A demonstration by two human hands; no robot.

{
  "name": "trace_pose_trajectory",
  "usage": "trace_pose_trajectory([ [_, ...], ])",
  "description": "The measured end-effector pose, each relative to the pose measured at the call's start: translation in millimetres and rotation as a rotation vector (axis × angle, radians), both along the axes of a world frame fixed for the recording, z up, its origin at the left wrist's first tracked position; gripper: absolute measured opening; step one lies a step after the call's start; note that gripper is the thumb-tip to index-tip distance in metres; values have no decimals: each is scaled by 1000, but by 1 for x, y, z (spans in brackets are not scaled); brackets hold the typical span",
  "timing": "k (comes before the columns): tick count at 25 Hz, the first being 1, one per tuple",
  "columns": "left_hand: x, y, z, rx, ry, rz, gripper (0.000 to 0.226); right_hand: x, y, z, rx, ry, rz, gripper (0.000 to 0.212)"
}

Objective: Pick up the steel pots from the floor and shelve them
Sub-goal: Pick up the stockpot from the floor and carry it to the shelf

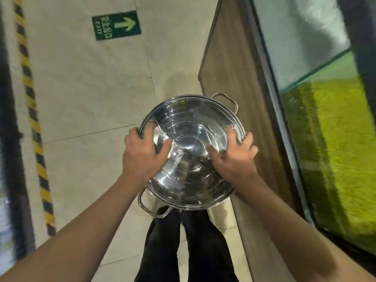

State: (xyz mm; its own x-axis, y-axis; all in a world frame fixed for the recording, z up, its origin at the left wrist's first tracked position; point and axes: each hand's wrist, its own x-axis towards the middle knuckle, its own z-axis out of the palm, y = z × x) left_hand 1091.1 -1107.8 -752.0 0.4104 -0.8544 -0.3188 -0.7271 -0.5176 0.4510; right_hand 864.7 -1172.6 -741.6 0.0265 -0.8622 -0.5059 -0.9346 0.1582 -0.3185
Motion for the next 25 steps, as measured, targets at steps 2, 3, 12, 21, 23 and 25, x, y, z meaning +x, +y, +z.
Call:
trace_pose_trajectory([
  [2, 5, 5, 97, -26, 15, -14, 73, 5, 0, 99, -33, 51, 50, 94],
  [3, 9, 3, 153, -49, -3, -36, 76, 9, -3, 158, -52, 87, 75, 95],
  [12, 53, 10, 344, -180, -109, 6, 79, 37, -9, 353, -195, -21, 148, 103],
  [21, 95, 15, 361, -181, -40, 88, 86, 82, -29, 386, -215, -8, 268, 99],
  [23, 100, 22, 358, -187, -15, 121, 82, 90, -31, 383, -221, -3, 300, 97],
  [25, 103, 29, 356, -192, -10, 148, 80, 96, -33, 379, -192, -20, 322, 99],
])
